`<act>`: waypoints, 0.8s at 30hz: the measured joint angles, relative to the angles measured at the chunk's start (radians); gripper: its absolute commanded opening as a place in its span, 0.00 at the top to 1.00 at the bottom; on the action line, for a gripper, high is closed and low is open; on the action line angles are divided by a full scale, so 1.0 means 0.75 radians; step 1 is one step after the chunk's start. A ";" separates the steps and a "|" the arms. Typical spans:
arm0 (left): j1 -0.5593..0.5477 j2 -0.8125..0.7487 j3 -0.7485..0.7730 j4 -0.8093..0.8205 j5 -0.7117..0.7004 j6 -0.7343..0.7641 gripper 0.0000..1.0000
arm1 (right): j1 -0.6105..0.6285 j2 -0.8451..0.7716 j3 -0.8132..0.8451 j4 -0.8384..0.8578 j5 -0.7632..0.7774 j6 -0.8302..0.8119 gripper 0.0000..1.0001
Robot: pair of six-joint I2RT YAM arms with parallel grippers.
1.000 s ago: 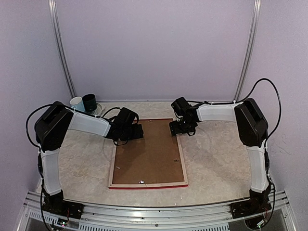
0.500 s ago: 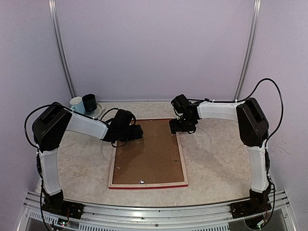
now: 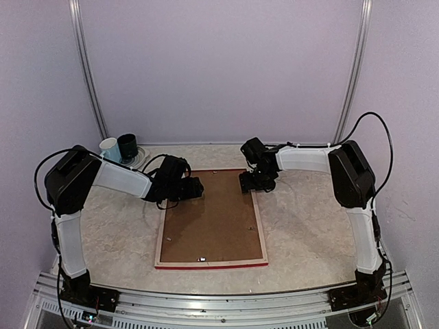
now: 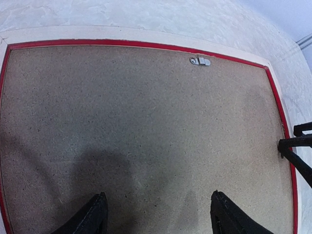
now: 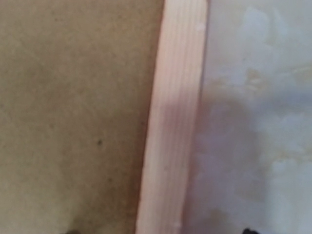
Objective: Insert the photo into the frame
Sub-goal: Press the fastener onto the backboard.
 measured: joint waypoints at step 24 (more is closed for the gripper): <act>0.016 -0.002 -0.004 0.012 0.046 -0.001 0.29 | 0.000 -0.017 -0.040 0.034 0.015 -0.028 0.50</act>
